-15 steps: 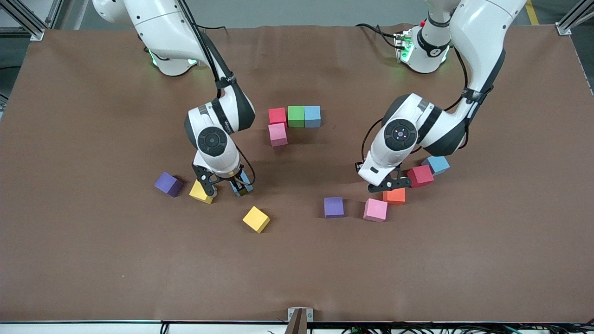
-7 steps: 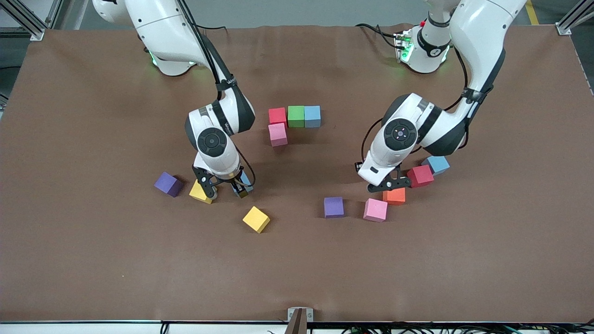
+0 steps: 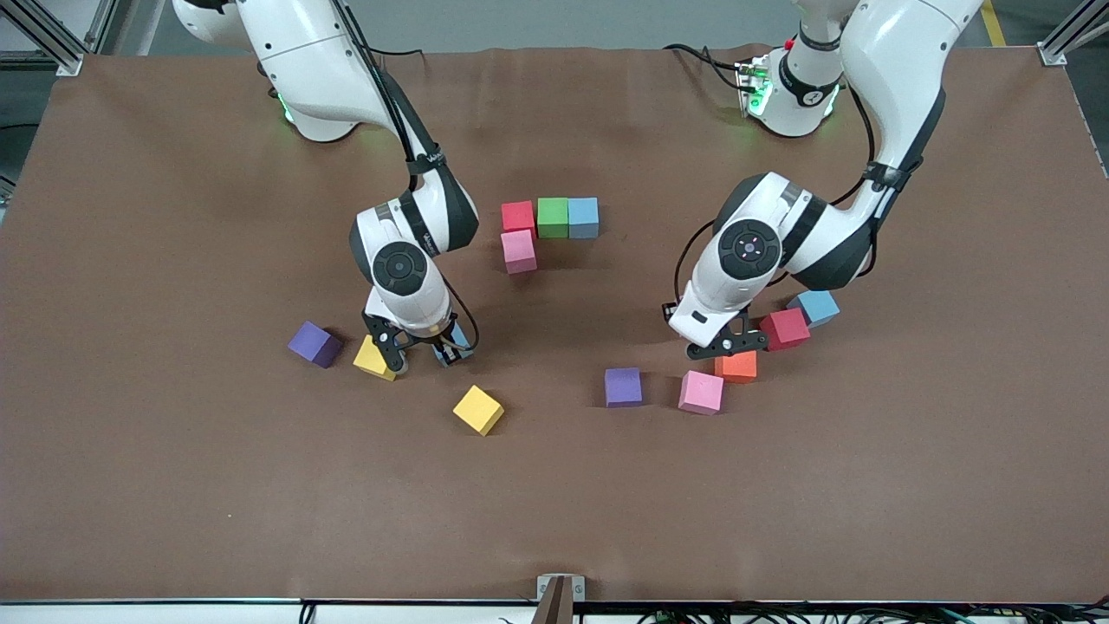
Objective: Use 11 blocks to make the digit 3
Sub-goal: 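Grasp the light blue cube with the right gripper and carry it toward the row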
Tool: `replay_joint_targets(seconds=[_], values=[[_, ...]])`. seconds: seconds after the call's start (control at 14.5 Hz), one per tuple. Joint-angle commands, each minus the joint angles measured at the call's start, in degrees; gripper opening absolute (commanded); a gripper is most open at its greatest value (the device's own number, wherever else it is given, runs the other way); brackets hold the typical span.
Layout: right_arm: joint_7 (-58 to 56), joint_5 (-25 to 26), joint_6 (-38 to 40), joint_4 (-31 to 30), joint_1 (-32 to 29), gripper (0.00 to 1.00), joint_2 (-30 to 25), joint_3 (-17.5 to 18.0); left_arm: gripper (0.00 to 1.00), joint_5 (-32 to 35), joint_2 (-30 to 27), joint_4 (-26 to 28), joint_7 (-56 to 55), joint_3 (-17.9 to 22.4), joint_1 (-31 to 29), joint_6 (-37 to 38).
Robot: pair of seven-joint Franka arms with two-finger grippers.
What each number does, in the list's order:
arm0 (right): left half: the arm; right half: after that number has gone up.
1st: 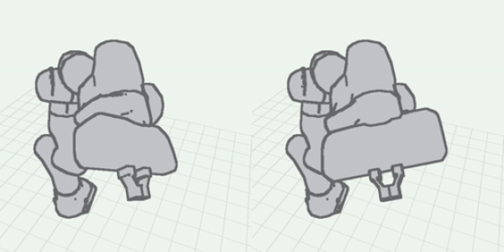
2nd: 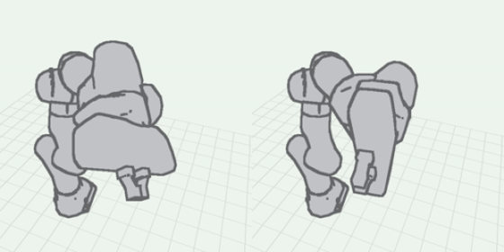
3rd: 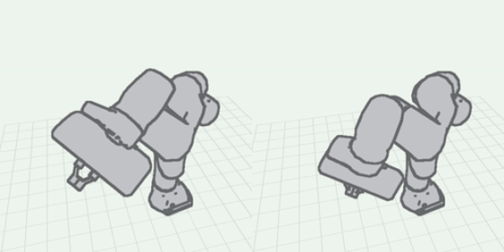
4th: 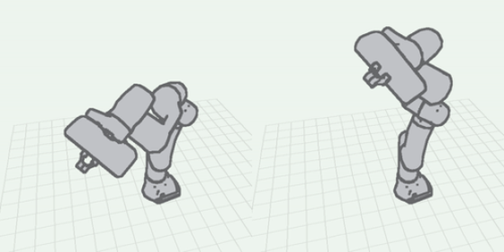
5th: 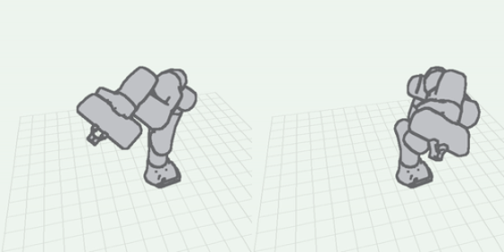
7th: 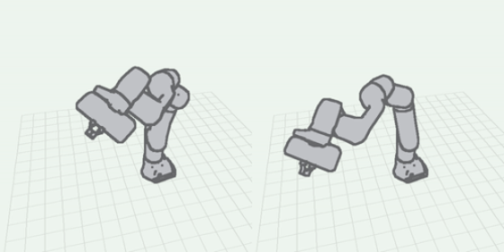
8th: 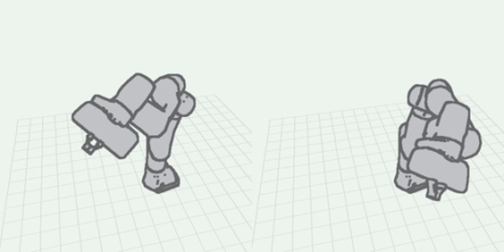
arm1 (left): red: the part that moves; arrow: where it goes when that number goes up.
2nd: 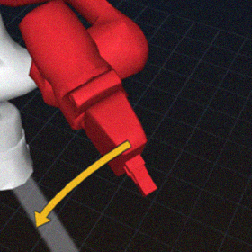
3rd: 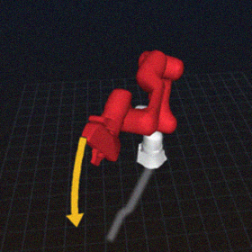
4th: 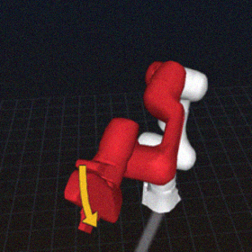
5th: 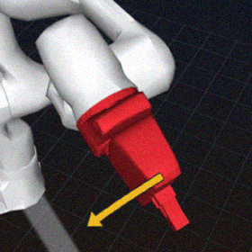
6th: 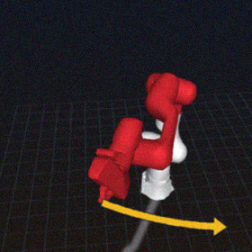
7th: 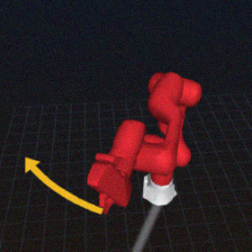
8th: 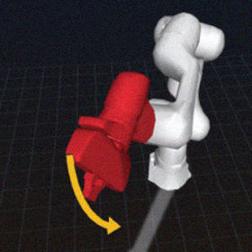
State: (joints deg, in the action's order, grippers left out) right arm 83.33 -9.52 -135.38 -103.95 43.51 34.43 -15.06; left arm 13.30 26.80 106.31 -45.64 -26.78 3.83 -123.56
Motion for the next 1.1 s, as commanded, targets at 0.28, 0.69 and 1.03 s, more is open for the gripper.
replay_joint_targets(seconds=[0.28, 0.69, 1.03], values=[[-29.76, -1.65, 0.46, 0.41, 0.78, 0.03, -1.99, 4.51, 0.46, -1.0, -1.22, -0.93, -0.68, -0.56, -0.23, 3.67], [-49.2, -0.85, 0.29, -0.2, 6.31, 0.03, -3.13, 4.43, 0.46, -1.0, -0.87, -1.02, -0.5, -0.56, -0.23, 3.68], [-50.99, 0.82, -0.15, -2.48, 9.39, 0.03, -4.02, 4.16, 0.46, -1.0, -0.87, -1.02, -0.85, -0.56, 0.12, 3.68]])
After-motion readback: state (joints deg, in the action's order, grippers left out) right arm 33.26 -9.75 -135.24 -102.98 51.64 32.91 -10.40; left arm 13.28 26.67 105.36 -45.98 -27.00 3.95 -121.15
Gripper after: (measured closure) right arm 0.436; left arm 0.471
